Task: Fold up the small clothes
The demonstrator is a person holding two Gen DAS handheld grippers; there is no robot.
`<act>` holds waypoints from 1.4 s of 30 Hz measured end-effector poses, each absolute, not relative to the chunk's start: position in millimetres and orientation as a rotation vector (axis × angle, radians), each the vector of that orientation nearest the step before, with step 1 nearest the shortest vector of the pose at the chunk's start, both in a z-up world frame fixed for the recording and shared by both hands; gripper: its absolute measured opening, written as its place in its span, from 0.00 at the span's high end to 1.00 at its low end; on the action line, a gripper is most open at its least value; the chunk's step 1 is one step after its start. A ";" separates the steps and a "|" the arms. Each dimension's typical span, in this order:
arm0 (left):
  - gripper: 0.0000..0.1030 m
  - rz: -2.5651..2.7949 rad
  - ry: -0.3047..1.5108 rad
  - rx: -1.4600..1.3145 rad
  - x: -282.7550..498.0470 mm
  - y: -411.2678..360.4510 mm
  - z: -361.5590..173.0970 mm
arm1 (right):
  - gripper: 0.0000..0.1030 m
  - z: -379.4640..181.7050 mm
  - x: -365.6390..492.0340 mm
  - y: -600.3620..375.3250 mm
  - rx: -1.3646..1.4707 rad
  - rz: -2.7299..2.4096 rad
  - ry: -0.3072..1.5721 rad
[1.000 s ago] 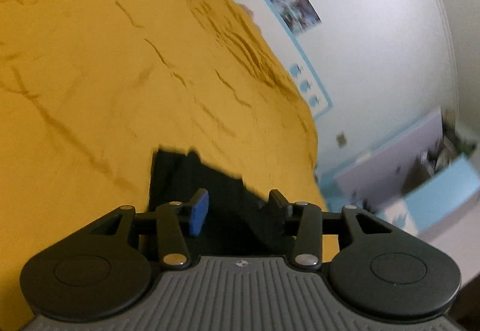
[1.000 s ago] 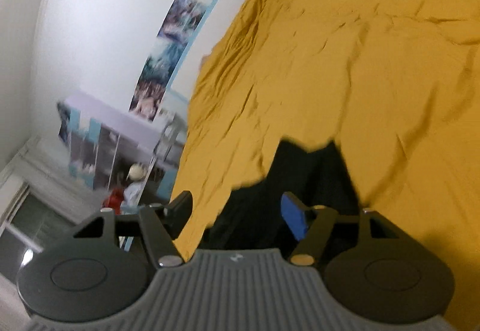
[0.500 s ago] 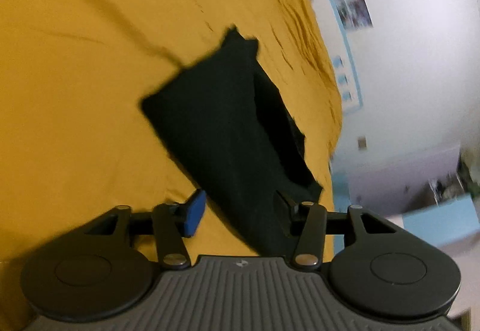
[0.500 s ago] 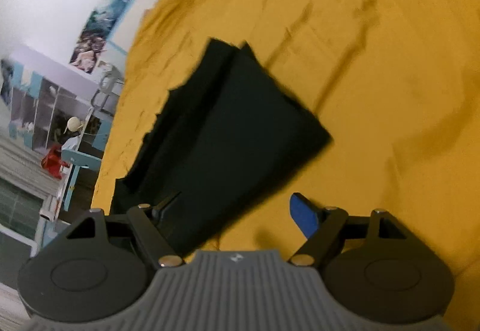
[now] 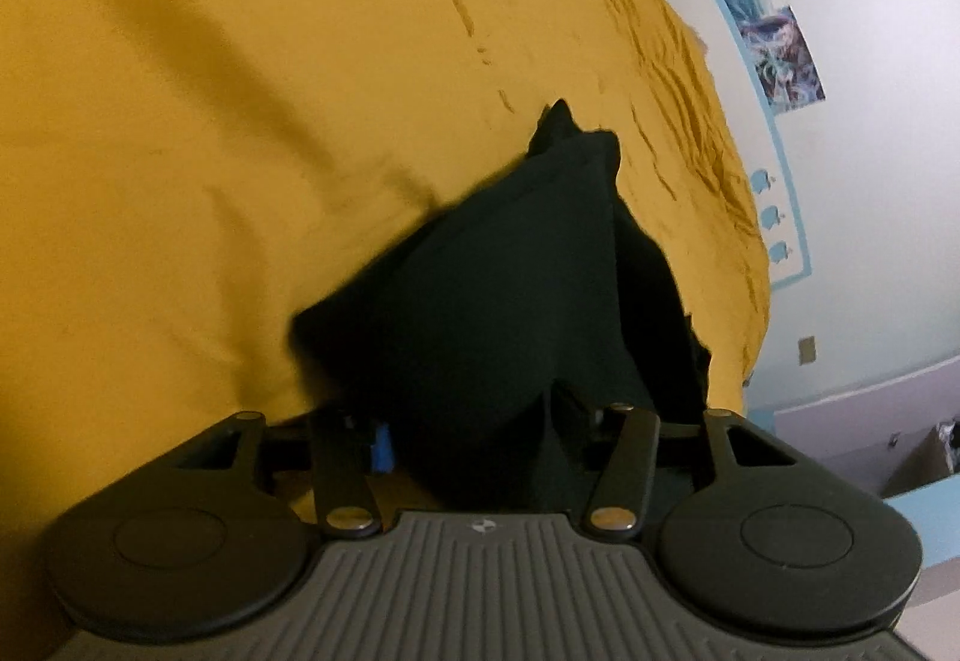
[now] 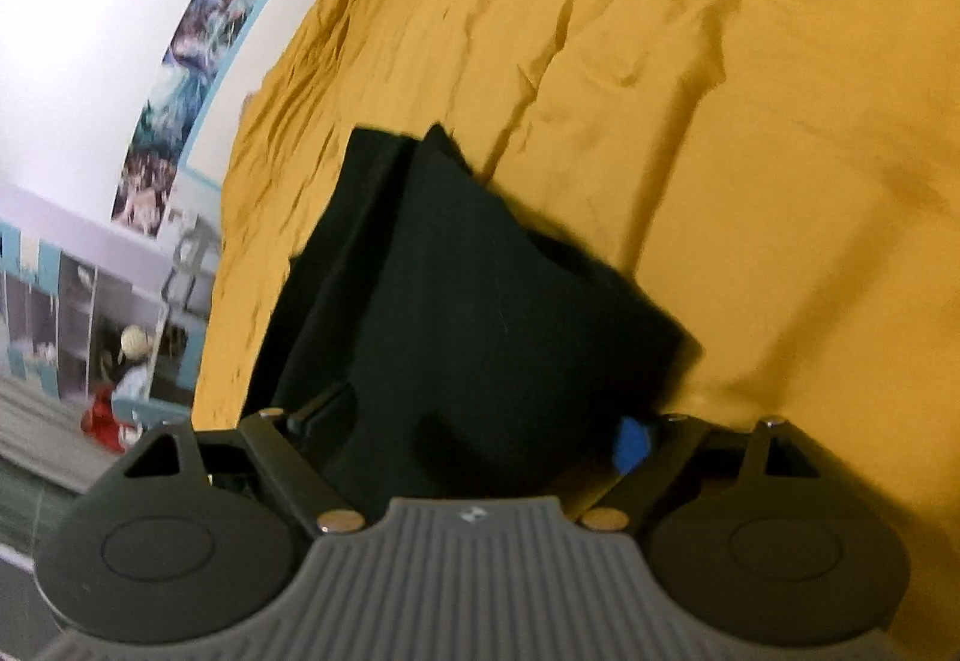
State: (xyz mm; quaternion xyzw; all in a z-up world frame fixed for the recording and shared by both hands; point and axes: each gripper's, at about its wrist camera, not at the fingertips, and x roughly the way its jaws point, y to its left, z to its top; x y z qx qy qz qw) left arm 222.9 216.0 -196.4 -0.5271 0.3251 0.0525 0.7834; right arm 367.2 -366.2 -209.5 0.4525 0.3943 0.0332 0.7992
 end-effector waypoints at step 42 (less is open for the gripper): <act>0.57 -0.115 0.645 -0.351 249.0 155.8 -78.6 | 0.42 -98.1 338.7 -436.8 0.333 0.119 0.661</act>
